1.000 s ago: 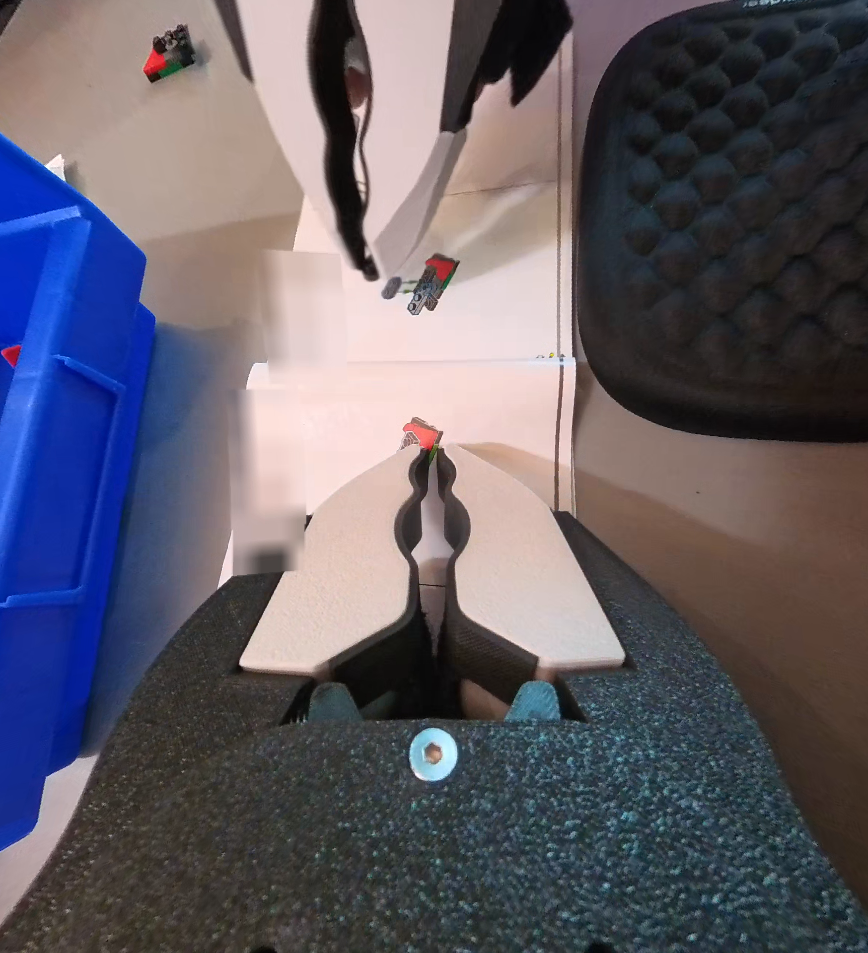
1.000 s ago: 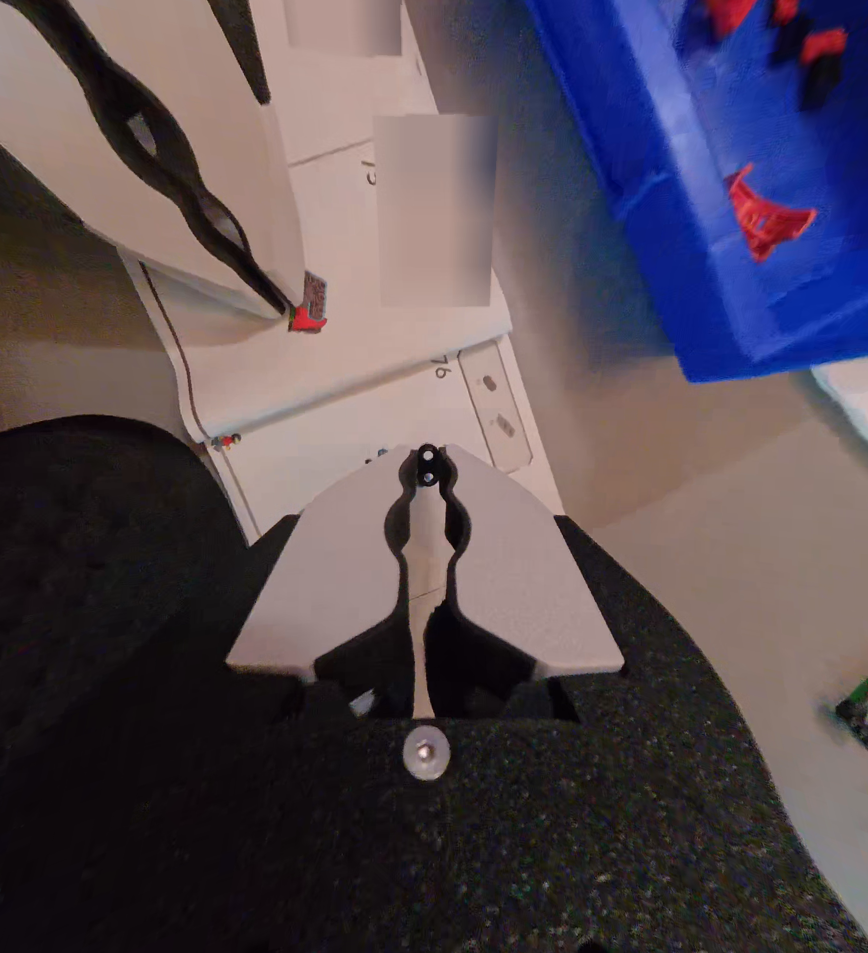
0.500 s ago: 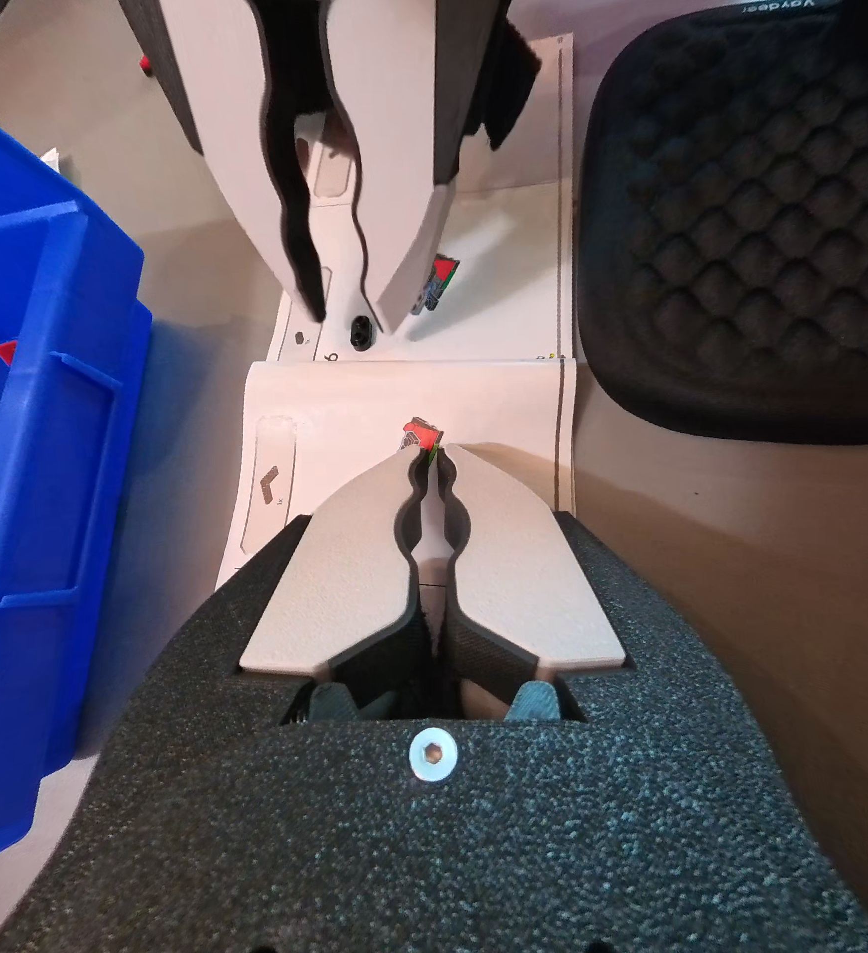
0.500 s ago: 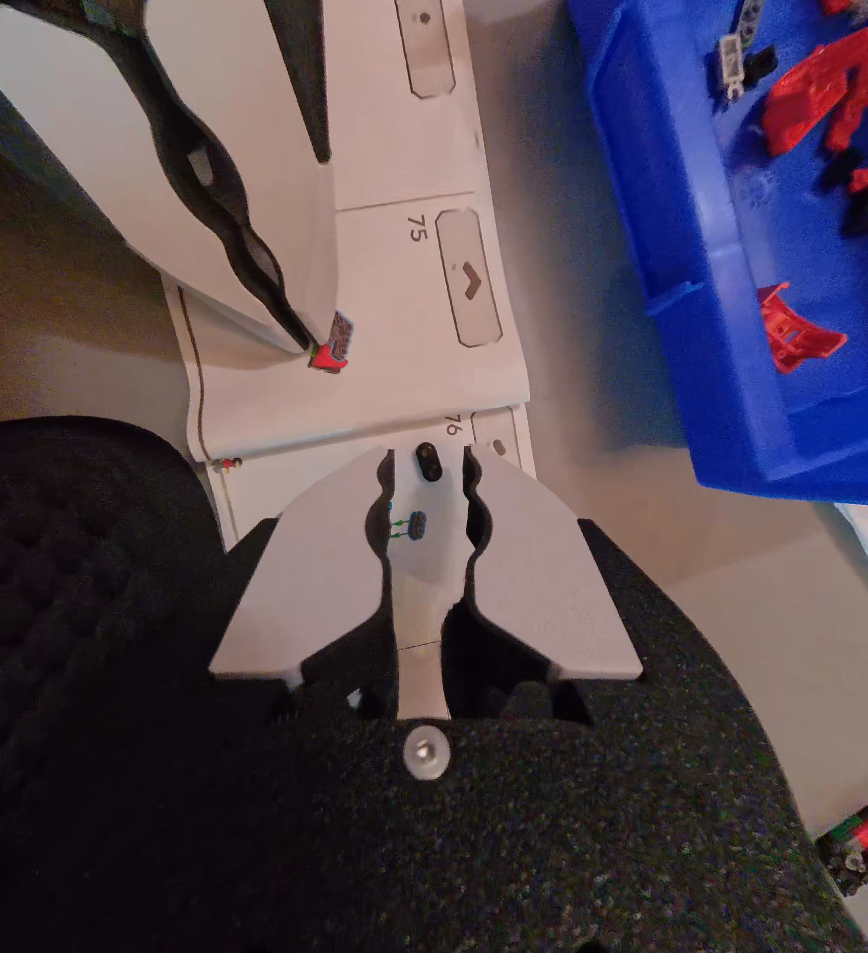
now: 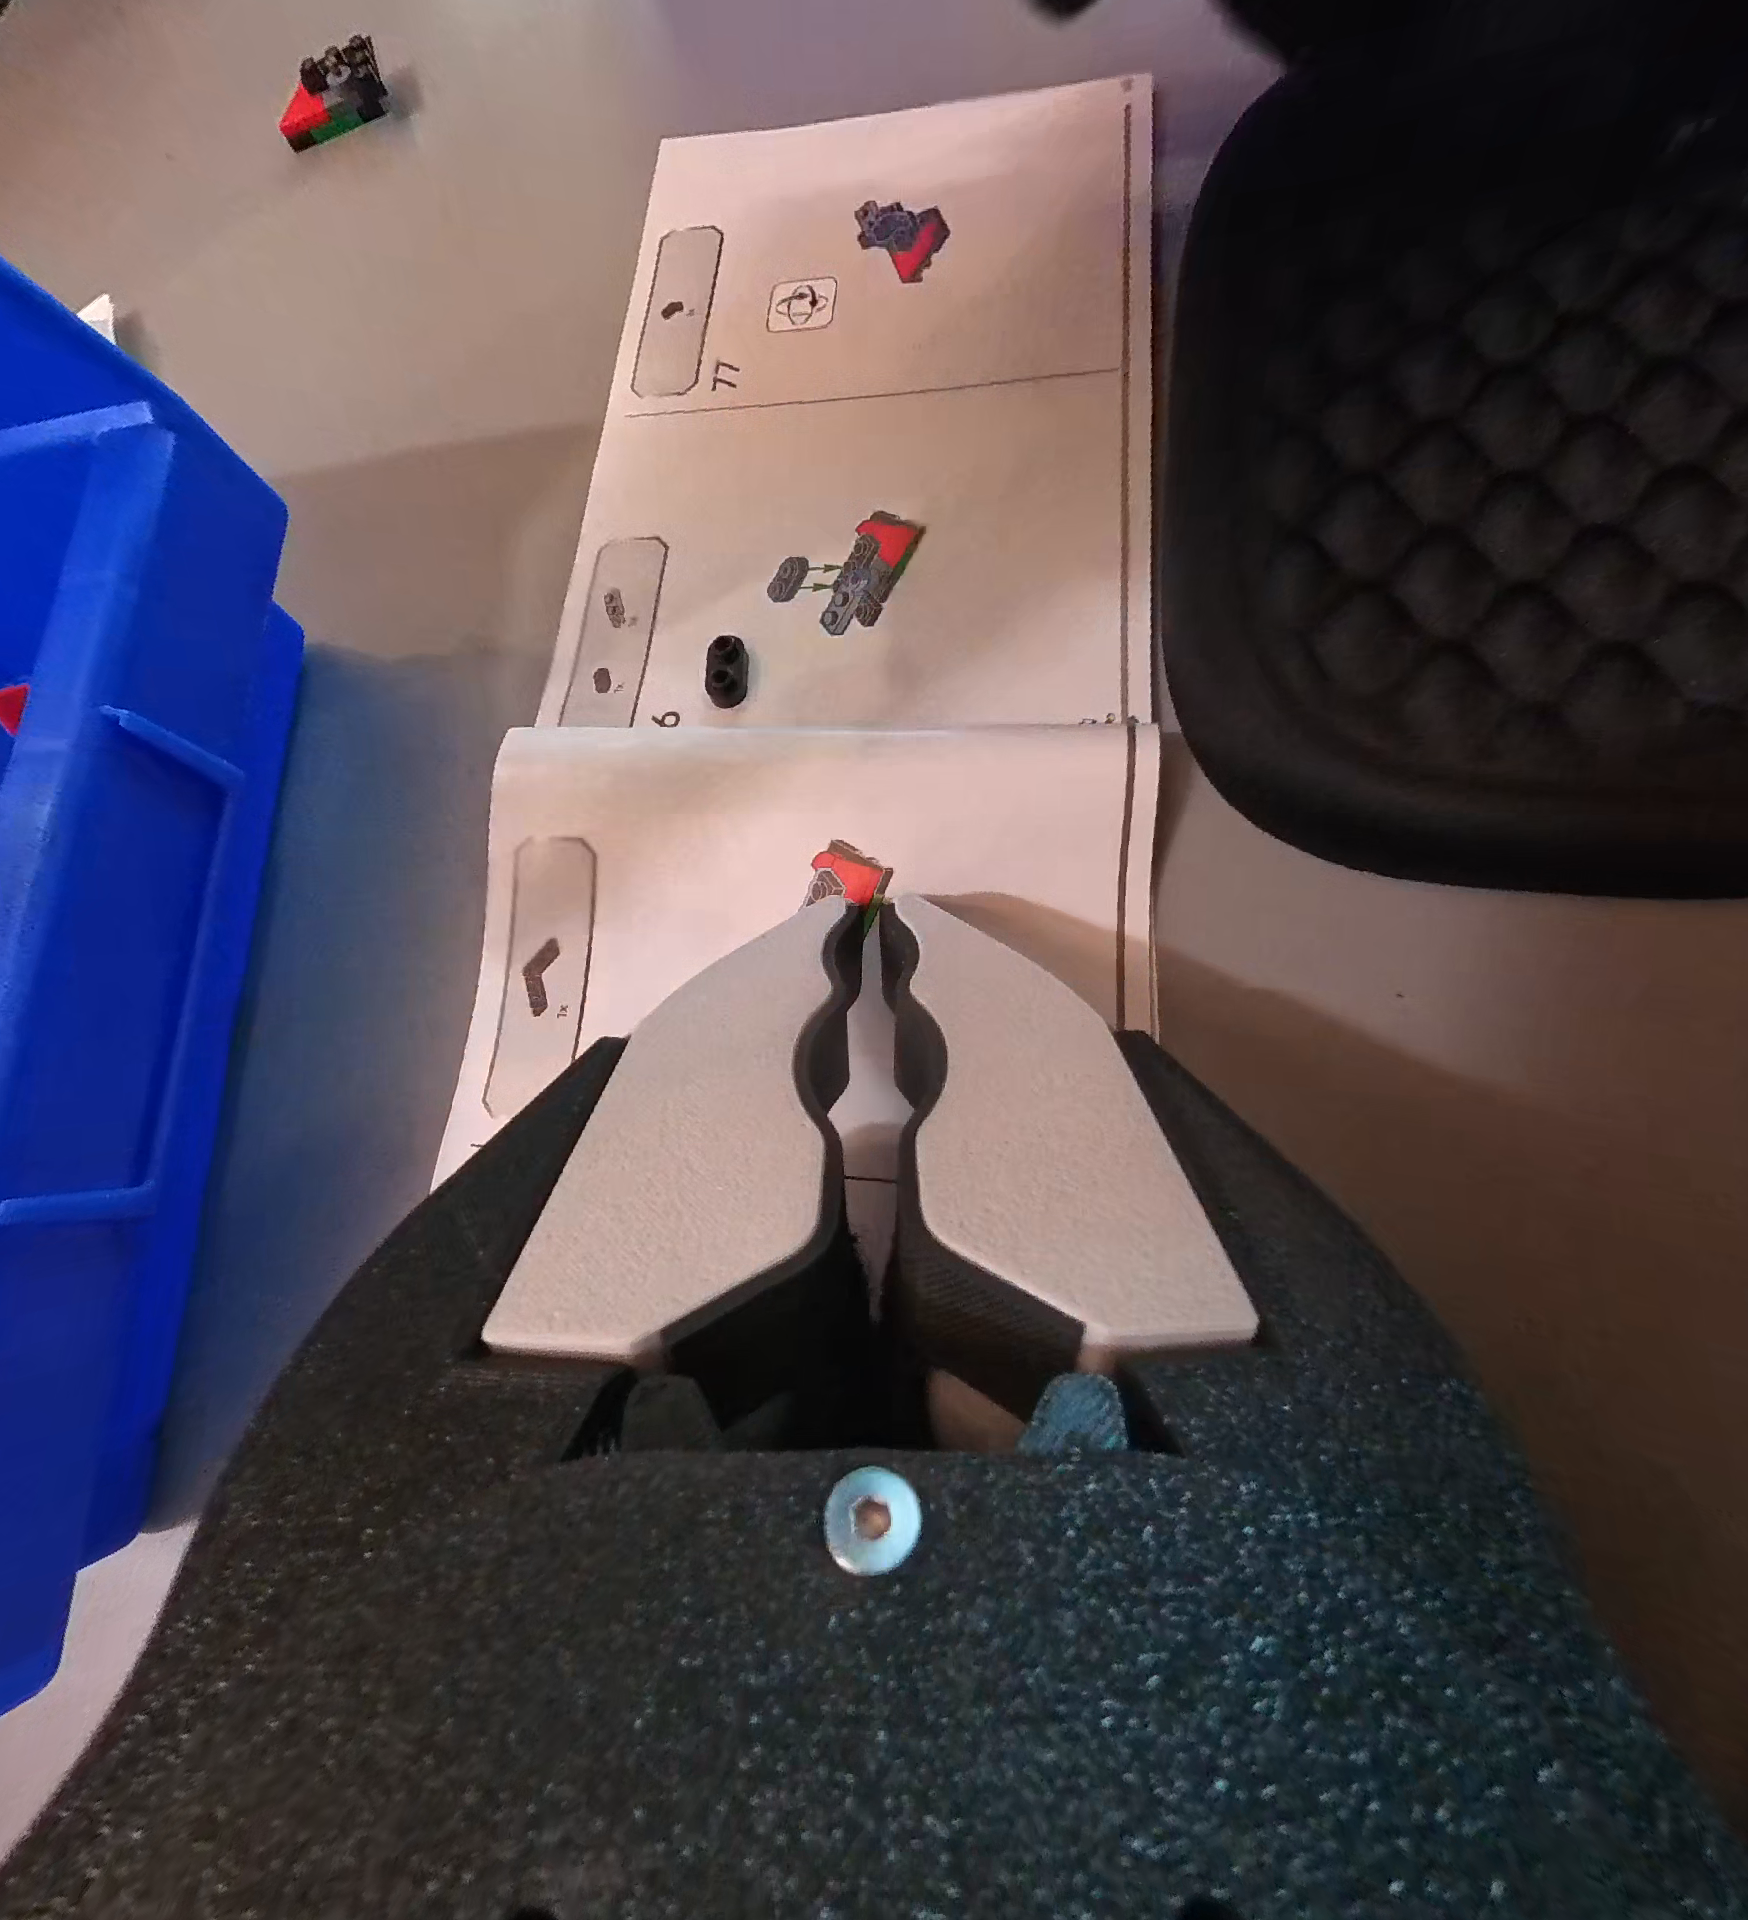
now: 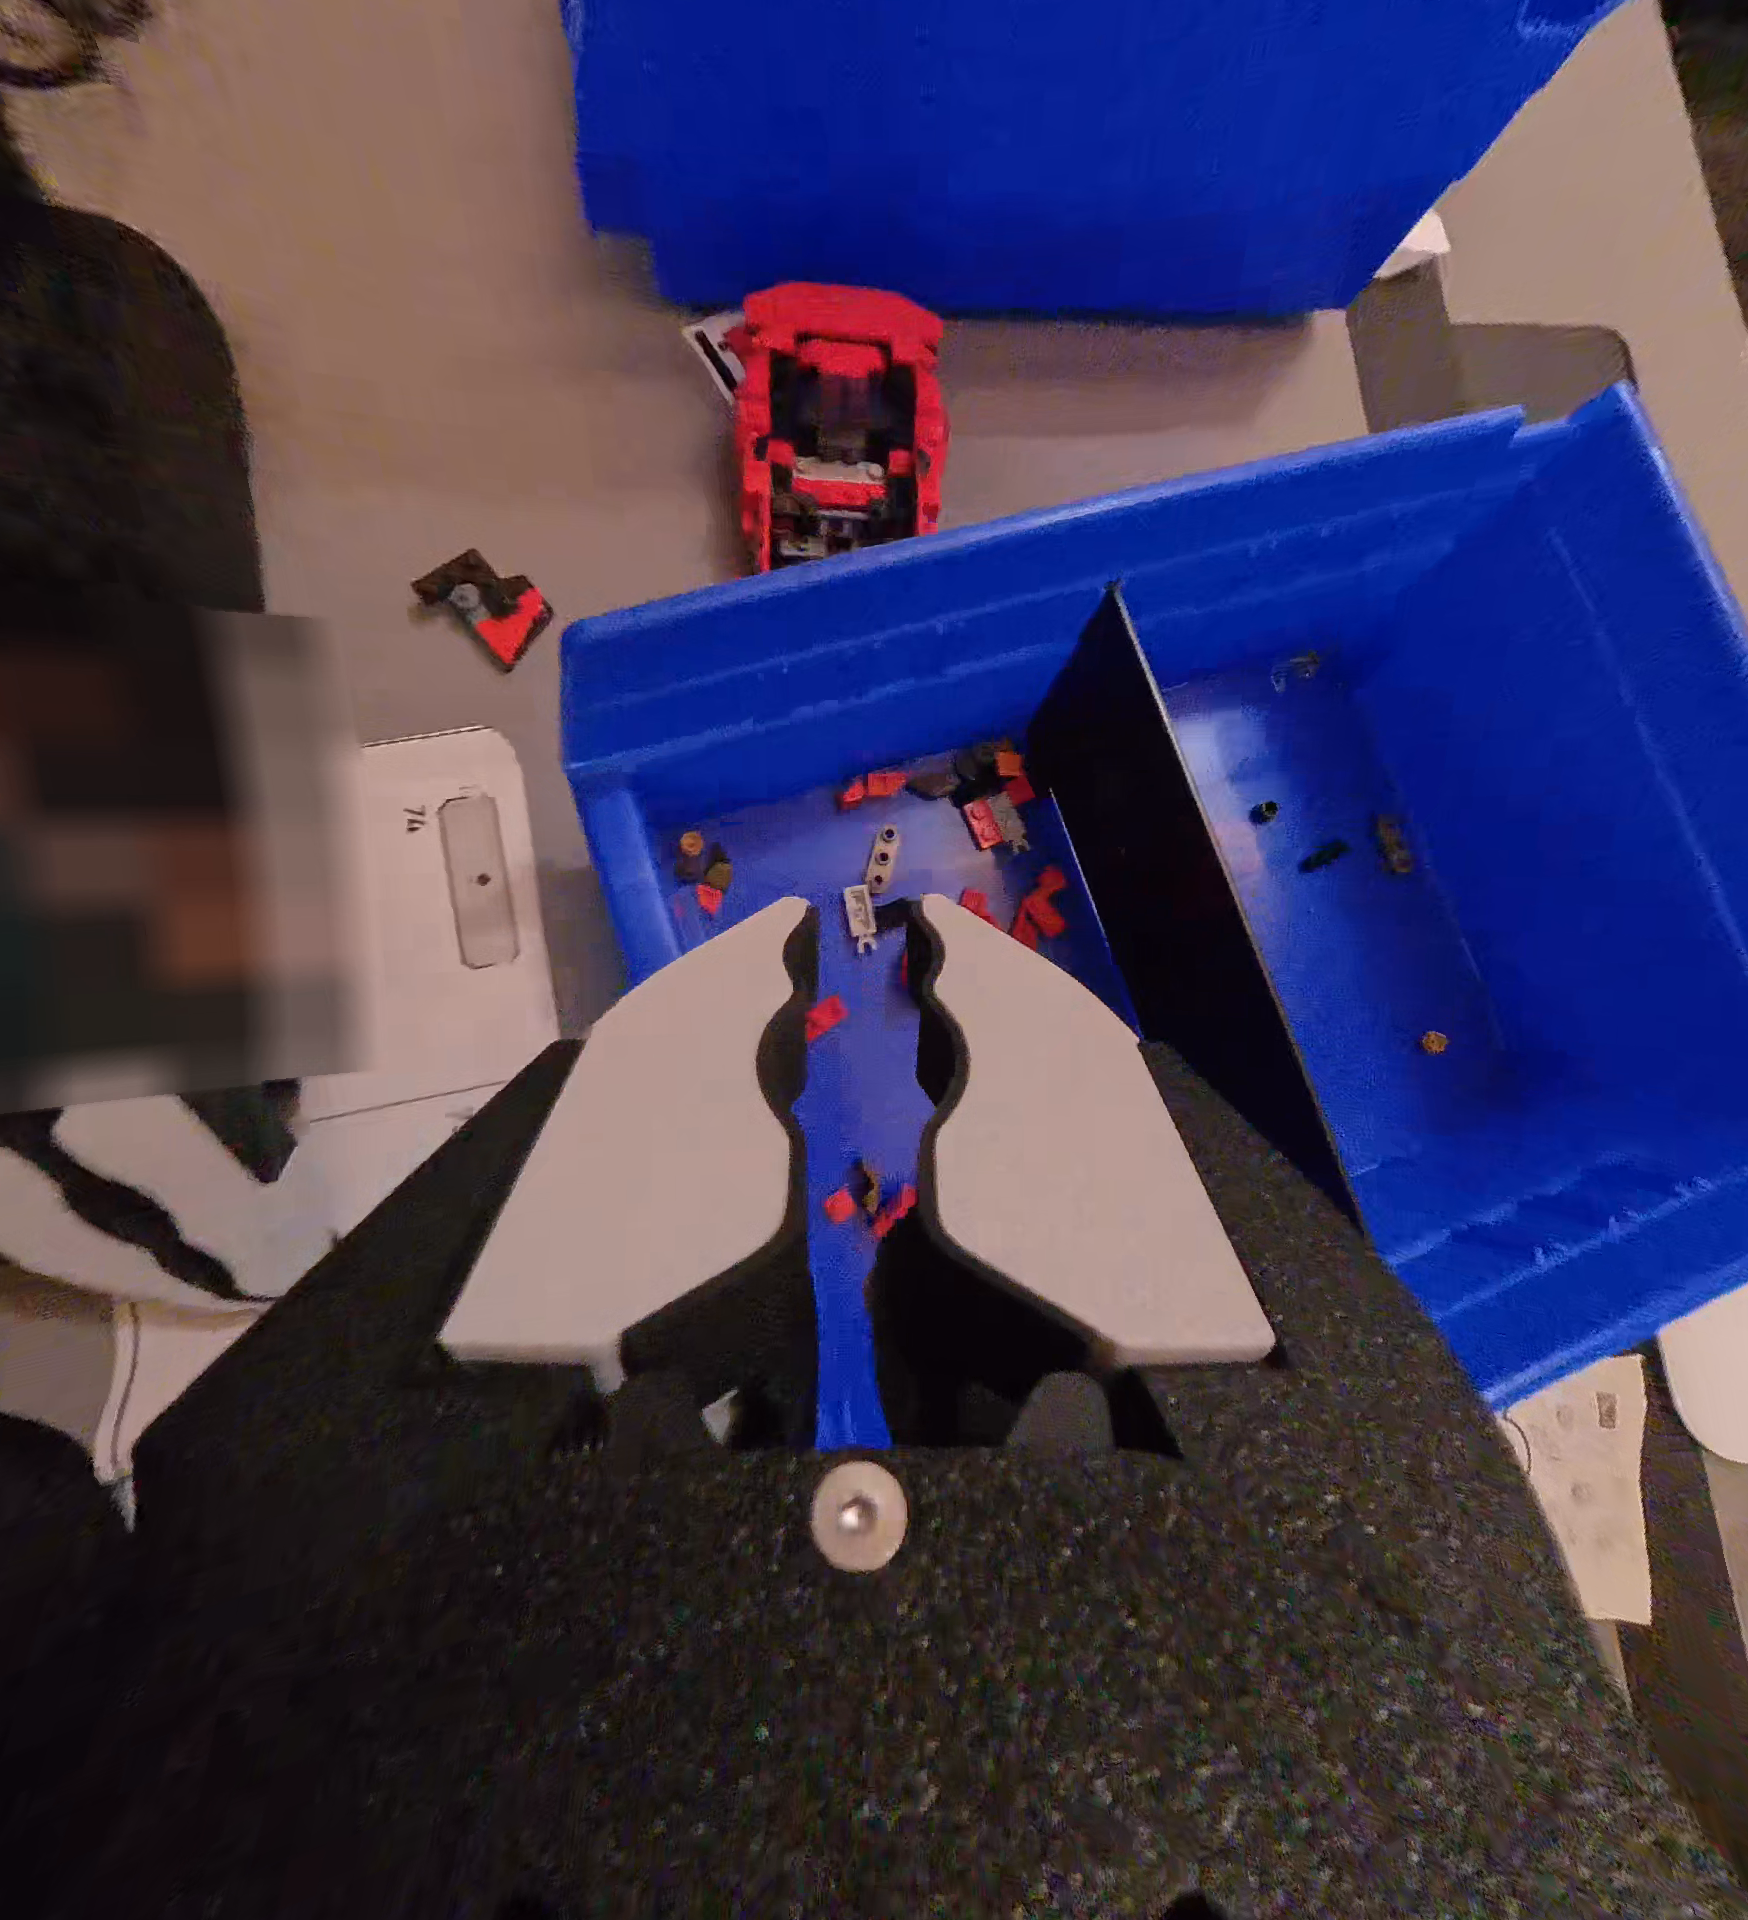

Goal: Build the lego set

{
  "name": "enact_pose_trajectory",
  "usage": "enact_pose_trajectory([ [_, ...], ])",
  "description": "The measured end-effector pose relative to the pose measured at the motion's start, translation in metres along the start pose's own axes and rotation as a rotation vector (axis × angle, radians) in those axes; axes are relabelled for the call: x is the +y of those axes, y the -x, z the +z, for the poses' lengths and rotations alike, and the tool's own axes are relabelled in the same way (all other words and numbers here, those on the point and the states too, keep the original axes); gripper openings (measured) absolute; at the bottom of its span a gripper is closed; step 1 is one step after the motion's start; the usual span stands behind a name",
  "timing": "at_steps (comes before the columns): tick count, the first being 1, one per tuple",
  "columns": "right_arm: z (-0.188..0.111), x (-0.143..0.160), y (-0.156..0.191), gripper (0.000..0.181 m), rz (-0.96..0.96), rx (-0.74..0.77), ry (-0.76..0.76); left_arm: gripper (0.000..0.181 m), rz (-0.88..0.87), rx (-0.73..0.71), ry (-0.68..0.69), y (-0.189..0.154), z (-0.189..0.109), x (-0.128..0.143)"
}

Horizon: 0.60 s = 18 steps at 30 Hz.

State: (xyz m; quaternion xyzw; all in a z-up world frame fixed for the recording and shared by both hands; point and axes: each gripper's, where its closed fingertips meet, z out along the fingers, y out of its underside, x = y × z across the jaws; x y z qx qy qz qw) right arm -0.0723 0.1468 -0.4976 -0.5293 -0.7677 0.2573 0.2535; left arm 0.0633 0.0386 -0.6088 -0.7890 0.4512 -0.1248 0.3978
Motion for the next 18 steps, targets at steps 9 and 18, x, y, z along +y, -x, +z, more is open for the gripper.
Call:
enact_pose_trajectory([
  [9, 0.106, 0.036, -0.048, 0.0, -0.051, 0.129, 0.301, 0.002, 0.001, 0.001, 0.0, -0.001, 0.0, 0.0],
  [18, 0.122, 0.044, -0.045, 0.014, -0.101, 0.062, 0.285, 0.002, 0.011, -0.006, -0.001, -0.001, 0.0, 0.0],
])
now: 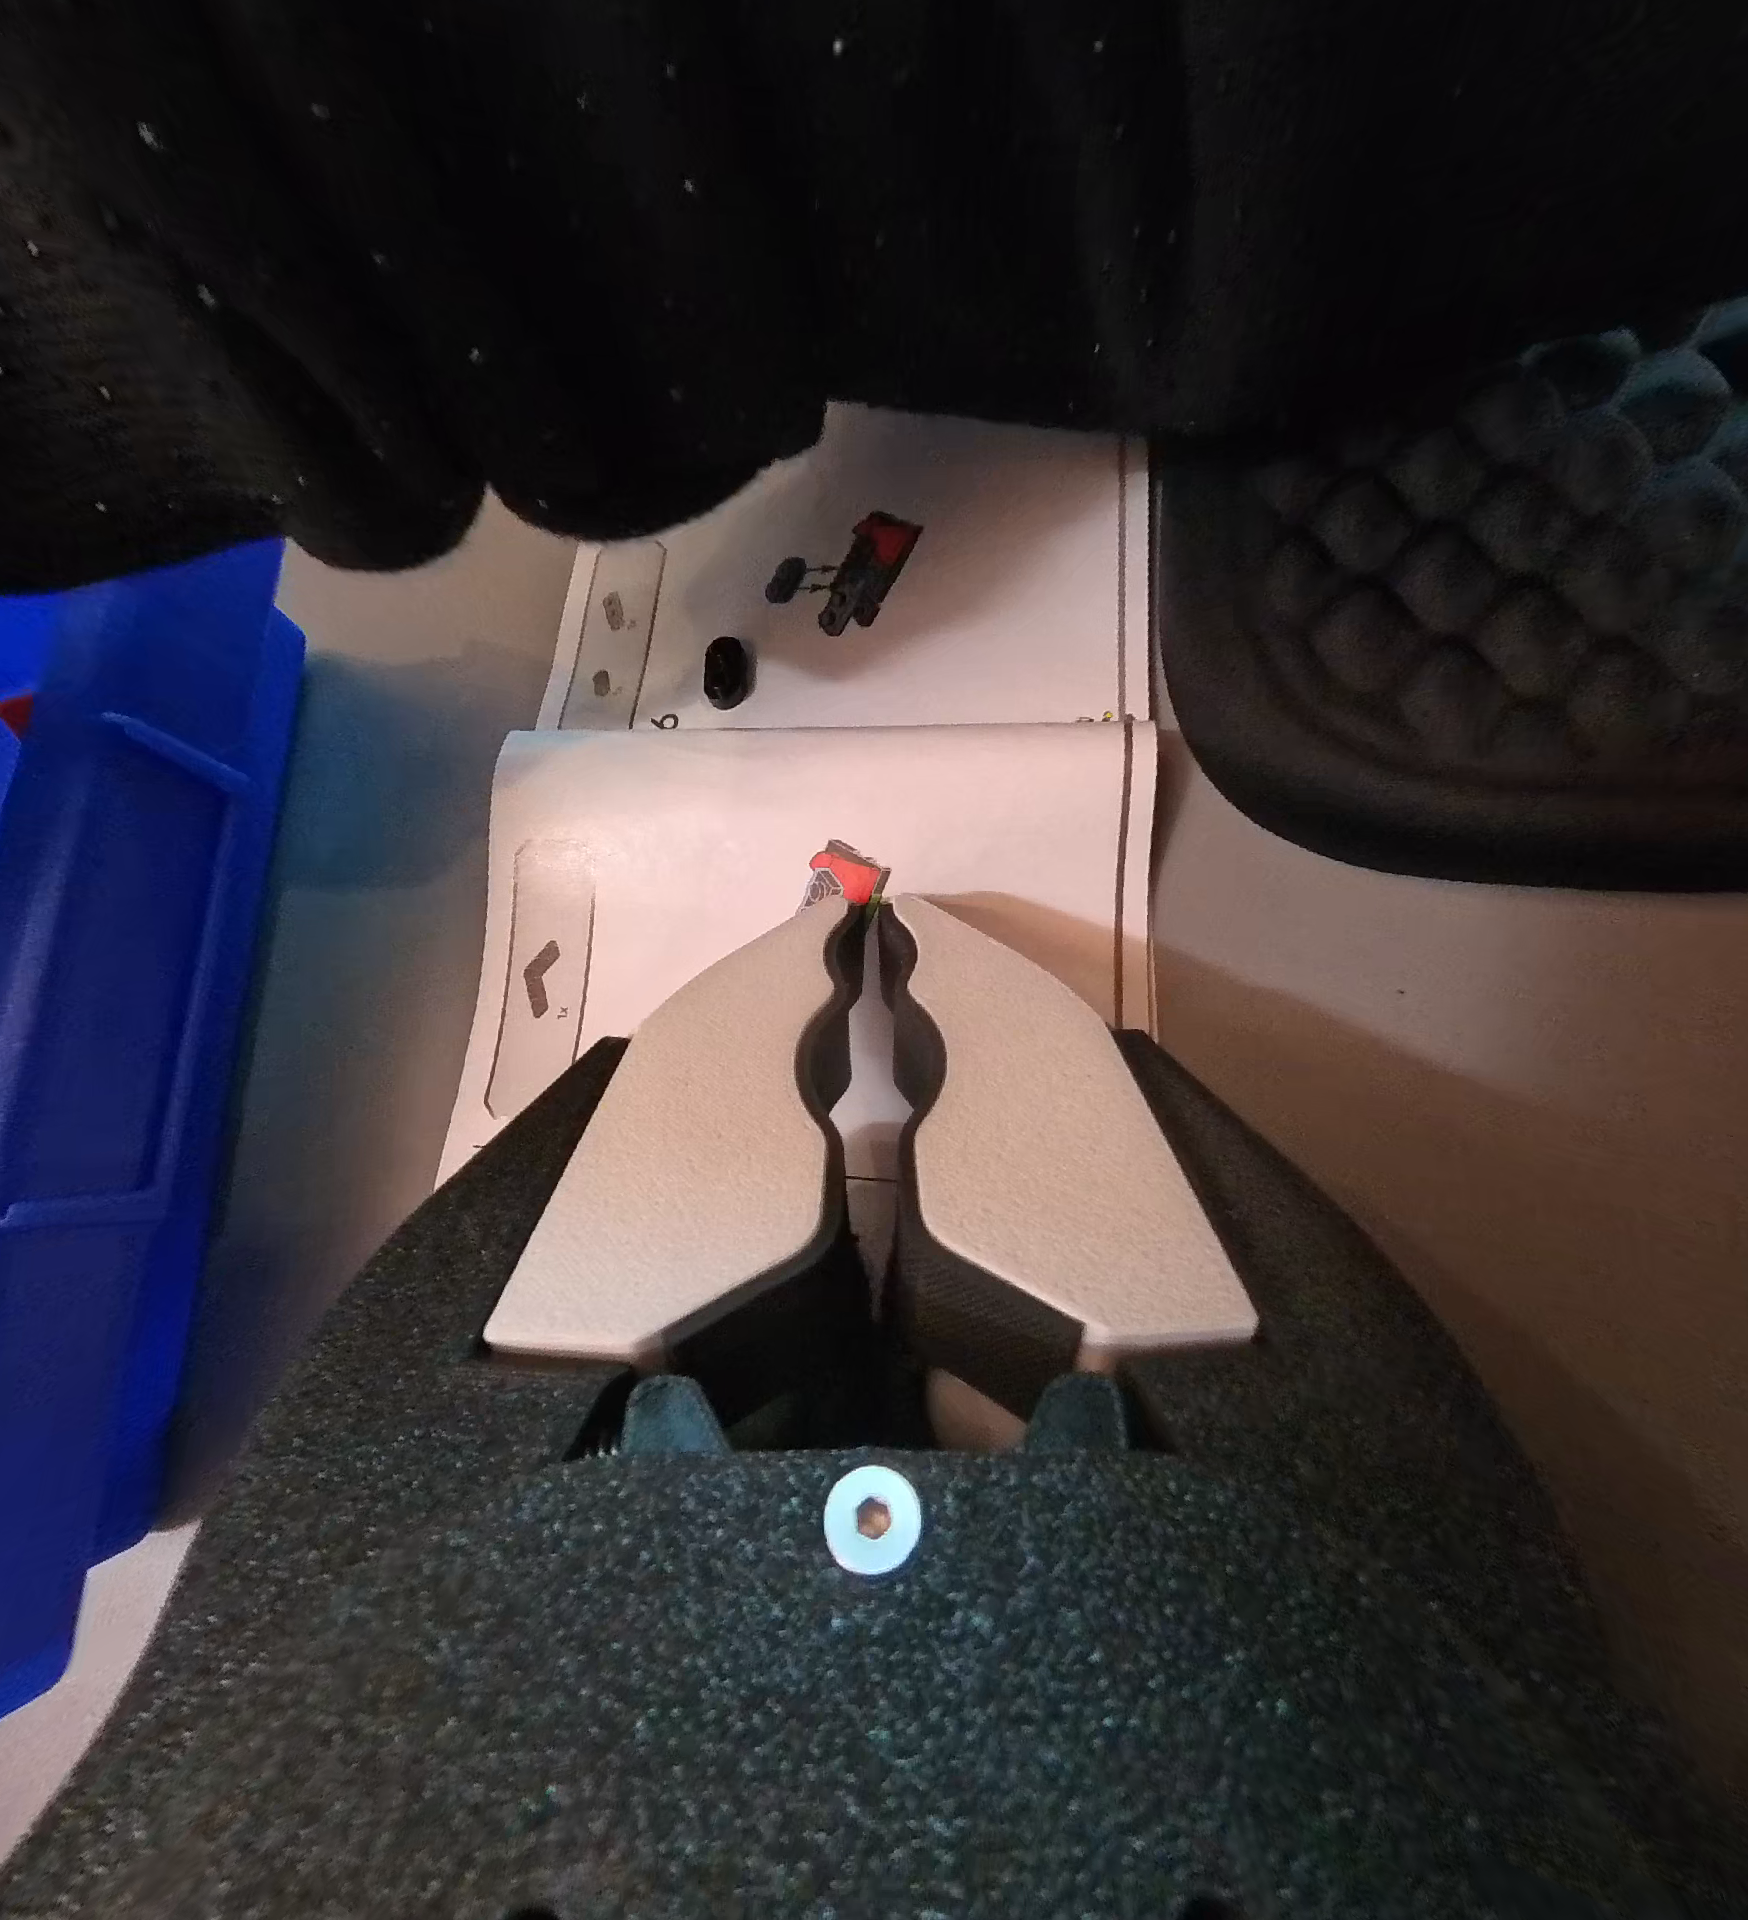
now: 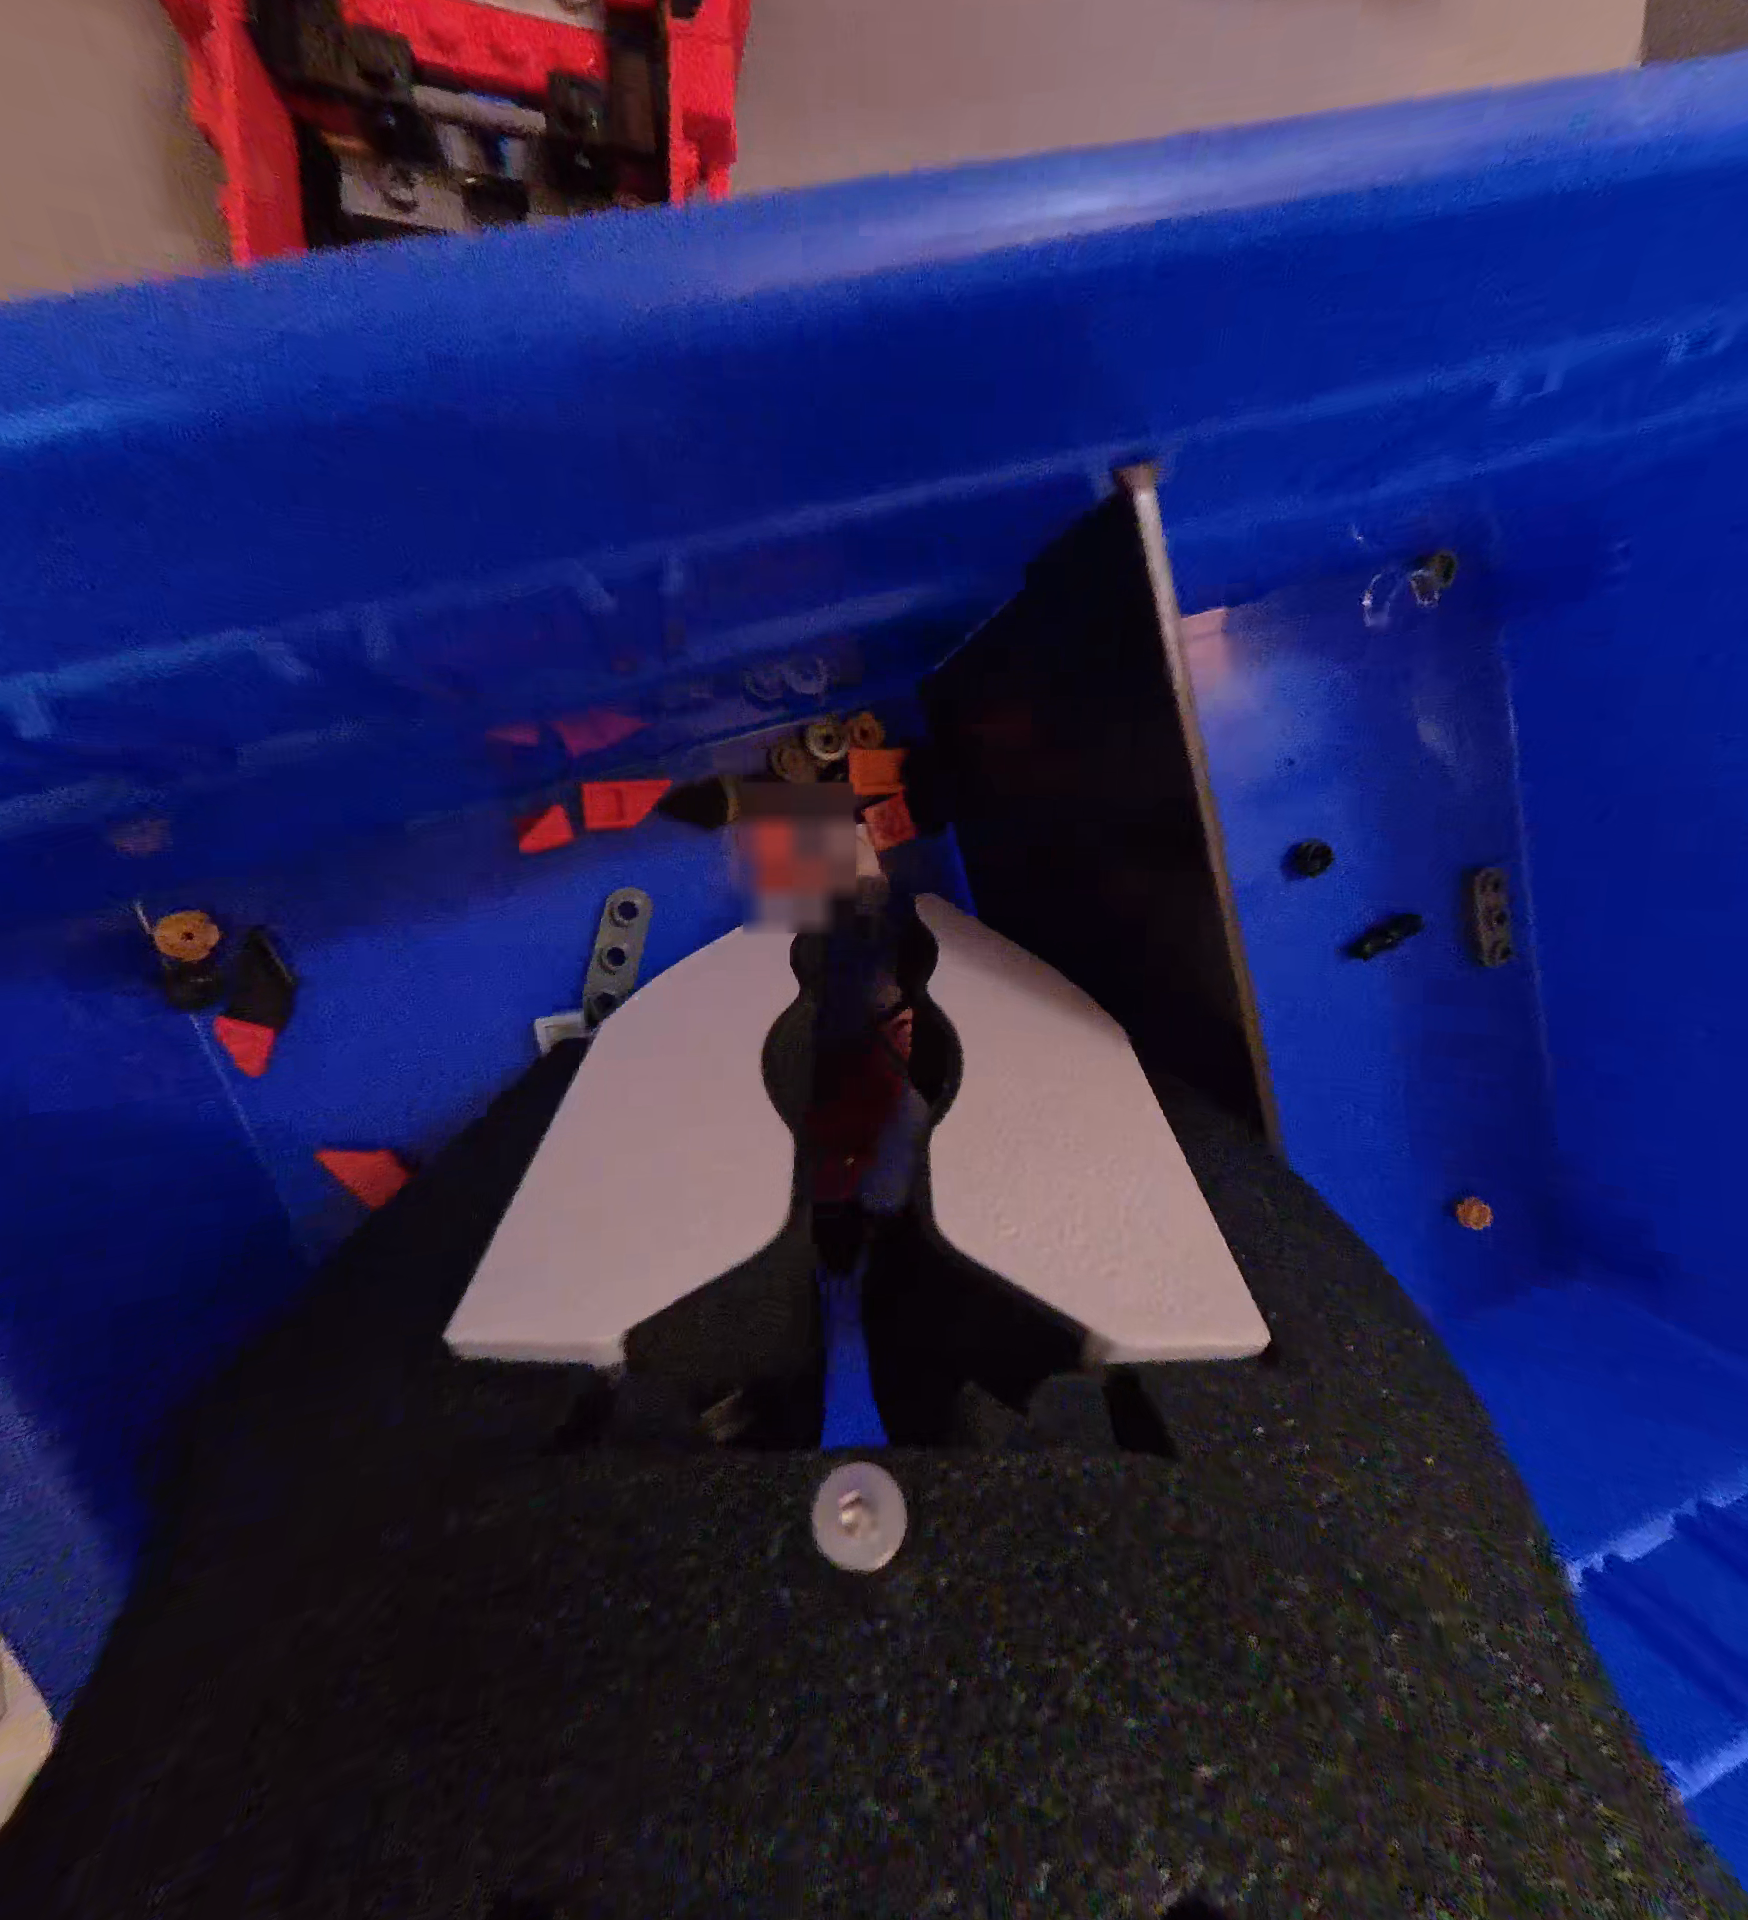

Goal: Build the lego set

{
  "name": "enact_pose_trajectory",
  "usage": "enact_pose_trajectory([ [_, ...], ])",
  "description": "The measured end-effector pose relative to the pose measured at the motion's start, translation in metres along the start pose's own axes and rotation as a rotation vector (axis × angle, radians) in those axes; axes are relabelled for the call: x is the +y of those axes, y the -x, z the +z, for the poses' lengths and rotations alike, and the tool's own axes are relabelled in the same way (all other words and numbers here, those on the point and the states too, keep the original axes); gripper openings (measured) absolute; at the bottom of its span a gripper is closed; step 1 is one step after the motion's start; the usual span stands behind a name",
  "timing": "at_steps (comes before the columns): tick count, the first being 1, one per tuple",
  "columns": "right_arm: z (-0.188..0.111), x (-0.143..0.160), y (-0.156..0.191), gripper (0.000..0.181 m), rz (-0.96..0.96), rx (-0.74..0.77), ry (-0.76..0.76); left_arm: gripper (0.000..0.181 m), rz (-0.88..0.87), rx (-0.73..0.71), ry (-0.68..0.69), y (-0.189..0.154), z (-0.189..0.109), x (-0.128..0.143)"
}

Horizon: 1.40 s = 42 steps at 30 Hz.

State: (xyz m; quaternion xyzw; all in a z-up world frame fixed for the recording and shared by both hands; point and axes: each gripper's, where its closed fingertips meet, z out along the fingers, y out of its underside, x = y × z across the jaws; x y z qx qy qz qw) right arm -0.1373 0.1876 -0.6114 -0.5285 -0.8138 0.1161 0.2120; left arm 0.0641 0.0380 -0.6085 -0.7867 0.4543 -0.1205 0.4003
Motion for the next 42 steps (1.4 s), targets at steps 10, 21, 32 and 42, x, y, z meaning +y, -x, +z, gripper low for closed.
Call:
enact_pose_trajectory([
  [10, 0.003, -0.003, -0.003, 0.013, -0.006, -0.02, -0.036, 0.002, -0.002, 0.002, 0.001, 0.0, 0.0, 0.0],
  [21, 0.0, -0.001, 0.009, 0.008, 0.082, -0.154, -0.016, 0.002, 0.0, 0.0, 0.001, 0.001, 0.001, 0.0],
  [32, -0.137, 0.008, 0.036, 0.008, 0.239, 0.083, -0.218, 0.002, 0.007, -0.006, 0.0, 0.001, 0.001, 0.0],
  [42, -0.143, 0.153, 0.17, 0.008, 0.617, 0.017, -0.148, 0.002, 0.015, -0.013, 0.002, 0.001, 0.001, 0.0],
])
